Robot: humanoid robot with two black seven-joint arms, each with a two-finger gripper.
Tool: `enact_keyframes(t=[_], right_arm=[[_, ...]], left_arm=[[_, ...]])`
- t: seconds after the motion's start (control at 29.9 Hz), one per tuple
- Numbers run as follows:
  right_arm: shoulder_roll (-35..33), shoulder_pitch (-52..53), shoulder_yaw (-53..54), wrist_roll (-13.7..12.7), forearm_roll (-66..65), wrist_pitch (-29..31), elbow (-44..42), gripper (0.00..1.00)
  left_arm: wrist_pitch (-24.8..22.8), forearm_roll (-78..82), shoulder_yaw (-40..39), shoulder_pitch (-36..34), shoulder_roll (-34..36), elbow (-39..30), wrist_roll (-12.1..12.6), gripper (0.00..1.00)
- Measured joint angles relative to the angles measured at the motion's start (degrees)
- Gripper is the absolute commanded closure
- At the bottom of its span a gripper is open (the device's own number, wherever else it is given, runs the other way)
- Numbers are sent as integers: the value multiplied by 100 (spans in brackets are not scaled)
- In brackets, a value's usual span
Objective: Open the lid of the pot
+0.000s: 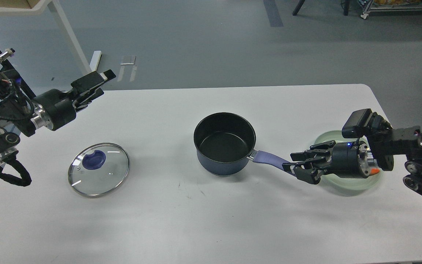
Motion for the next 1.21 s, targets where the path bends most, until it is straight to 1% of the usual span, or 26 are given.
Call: enact_keyframes(t=[0.13,0.23,0.33,0.54,0.57,0.67,0.8,0.9,1.0,1.14,1.21], right_arm=[[-293,-4,285,0,346,-67,183,2],[-483,-8,562,0,1180,-89,205,1],[-638,-13,787,0,2555,-202,81,2],[-766,-83,799,-1,5797,-1006,-584,1],[-752,-137,790,-1,6321,-1137,-717,1],[-637,-364,782,-1,7641,-1458,-1073,1],[-284,-764,798,-1,9085,-1767,-1338,1],[-138,-1034,817,-1,10060,-1810,-1377,1],[87,-1215,827,-2,10797,-1763,-1363,1],[397,-1313,847,-1,11078,-1539,-1363,1],[488,-1333,855,-1,11107,-1338,-1372,1]], left_arm=[[-131,-790,-123,116,-118,54,0,1],[-133,-920,-249,222,-236,74,-1,1],[-122,-937,-465,378,-398,89,-1,1],[-125,-1097,-1117,698,-770,188,-3,1],[-128,-1188,-1206,745,-813,213,-3,1],[-135,-1589,-1383,860,-948,348,101,1],[-188,-2060,-1436,1020,-1085,586,155,1],[-261,-2174,-1561,1187,-1190,666,161,1],[-450,-2194,-1928,1450,-1372,681,218,1],[-692,-2195,-2424,1770,-1625,683,543,1],[-737,-2195,-2528,1851,-1686,683,670,1]])
